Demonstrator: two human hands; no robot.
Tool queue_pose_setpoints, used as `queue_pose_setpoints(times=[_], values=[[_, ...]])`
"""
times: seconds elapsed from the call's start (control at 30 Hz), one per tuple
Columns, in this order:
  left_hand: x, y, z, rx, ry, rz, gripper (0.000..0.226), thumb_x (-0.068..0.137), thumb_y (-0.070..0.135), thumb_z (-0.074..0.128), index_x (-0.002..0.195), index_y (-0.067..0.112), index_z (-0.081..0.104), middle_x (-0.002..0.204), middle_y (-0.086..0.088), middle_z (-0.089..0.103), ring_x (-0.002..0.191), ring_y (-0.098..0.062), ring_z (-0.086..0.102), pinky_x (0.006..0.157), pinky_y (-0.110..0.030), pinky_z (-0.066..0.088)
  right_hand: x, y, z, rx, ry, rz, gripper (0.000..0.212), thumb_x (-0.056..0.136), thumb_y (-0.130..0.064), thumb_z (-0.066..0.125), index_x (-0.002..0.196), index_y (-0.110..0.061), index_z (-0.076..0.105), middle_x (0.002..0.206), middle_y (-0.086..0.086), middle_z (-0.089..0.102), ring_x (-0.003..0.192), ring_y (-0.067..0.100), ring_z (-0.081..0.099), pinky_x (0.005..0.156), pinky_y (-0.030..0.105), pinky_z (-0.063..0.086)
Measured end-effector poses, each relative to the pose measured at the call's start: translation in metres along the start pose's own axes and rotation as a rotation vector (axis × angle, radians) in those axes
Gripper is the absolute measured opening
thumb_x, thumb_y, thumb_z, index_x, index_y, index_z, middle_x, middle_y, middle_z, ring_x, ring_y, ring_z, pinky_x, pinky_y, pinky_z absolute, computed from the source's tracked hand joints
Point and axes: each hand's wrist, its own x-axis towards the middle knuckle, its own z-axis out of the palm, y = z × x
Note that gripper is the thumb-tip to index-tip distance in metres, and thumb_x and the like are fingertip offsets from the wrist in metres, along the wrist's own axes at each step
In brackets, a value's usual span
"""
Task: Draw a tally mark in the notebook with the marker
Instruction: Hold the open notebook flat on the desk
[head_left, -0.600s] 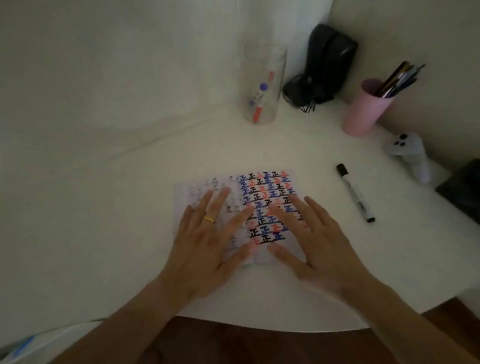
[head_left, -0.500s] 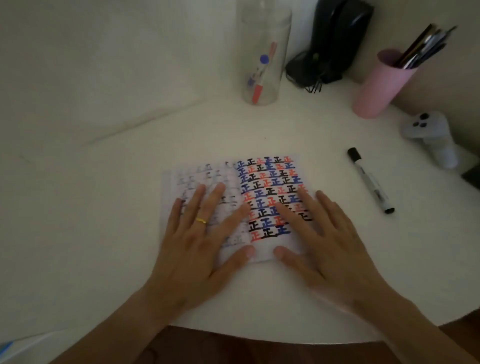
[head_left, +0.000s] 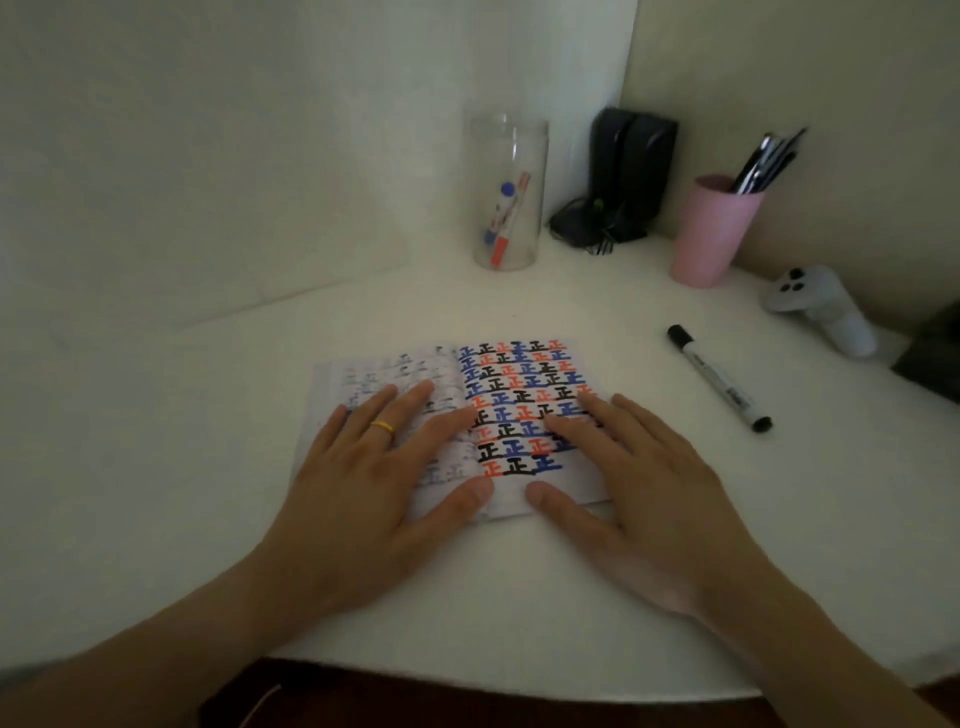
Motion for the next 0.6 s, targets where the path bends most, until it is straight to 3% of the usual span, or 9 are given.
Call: queue_pose_setpoints(times=[0.07, 0.17, 0.23, 0.37, 0.53, 0.6], values=[[0.000, 0.002, 0.001, -0.008, 0.059, -0.012, 0.066, 0.084, 0.081, 0.029, 0.144, 0.052, 0.030, 0.160, 0.010, 0.034, 0.147, -0.015, 0.029, 0.122, -0.039, 0.022, -0.003, -0.002, 0.000, -0.021, 0.064, 0.025, 0.073, 0.084, -0.080, 0.032, 0.146, -0.042, 0.045, 0.161, -0.012, 0.040, 0.148, 0.015, 0.034, 0.119, 0.036, 0.030], [-0.008, 0.006, -0.004, 0.029, 0.156, -0.043, 0.061, 0.087, 0.073, 0.040, 0.134, 0.037, 0.051, 0.144, 0.006, 0.056, 0.132, -0.018, 0.050, 0.106, -0.037, 0.042, -0.012, -0.004, -0.004, -0.100, 0.187, 0.116, 0.057, 0.091, -0.065, 0.041, 0.127, -0.027, 0.063, 0.130, 0.000, 0.064, 0.117, 0.023, 0.059, 0.094, 0.036, 0.046], [-0.018, 0.011, -0.012, 0.044, 0.185, -0.093, 0.059, 0.089, 0.068, 0.037, 0.128, 0.029, 0.058, 0.134, 0.001, 0.064, 0.123, -0.023, 0.058, 0.095, -0.039, 0.050, -0.022, -0.007, -0.010, -0.131, 0.222, 0.183, 0.049, 0.094, -0.055, 0.040, 0.118, -0.020, 0.064, 0.117, 0.004, 0.067, 0.106, 0.026, 0.061, 0.087, 0.037, 0.047], [-0.038, 0.017, -0.013, 0.103, 0.159, -0.179, 0.066, 0.088, 0.064, 0.025, 0.121, 0.020, 0.062, 0.122, -0.009, 0.067, 0.111, -0.033, 0.062, 0.082, -0.045, 0.054, -0.039, -0.014, -0.011, -0.126, 0.245, 0.230, 0.039, 0.099, -0.041, 0.039, 0.113, -0.014, 0.063, 0.114, 0.007, 0.067, 0.104, 0.027, 0.061, 0.084, 0.037, 0.046], [-0.052, 0.016, -0.012, 0.228, 0.118, -0.212, 0.072, 0.088, 0.065, 0.013, 0.132, 0.024, 0.051, 0.134, -0.009, 0.060, 0.120, -0.032, 0.056, 0.089, -0.048, 0.050, -0.042, -0.015, -0.006, -0.099, 0.228, 0.231, 0.038, 0.101, -0.036, 0.037, 0.121, -0.014, 0.060, 0.122, 0.008, 0.064, 0.111, 0.026, 0.058, 0.090, 0.038, 0.047], [-0.047, 0.014, -0.016, 0.230, 0.102, -0.206, 0.067, 0.088, 0.066, 0.018, 0.127, 0.025, 0.054, 0.130, -0.008, 0.061, 0.117, -0.031, 0.058, 0.095, -0.049, 0.045, -0.037, -0.013, -0.006, -0.139, 0.225, 0.212, 0.038, 0.101, -0.036, 0.038, 0.121, -0.013, 0.059, 0.122, 0.009, 0.063, 0.110, 0.028, 0.057, 0.089, 0.038, 0.046]])
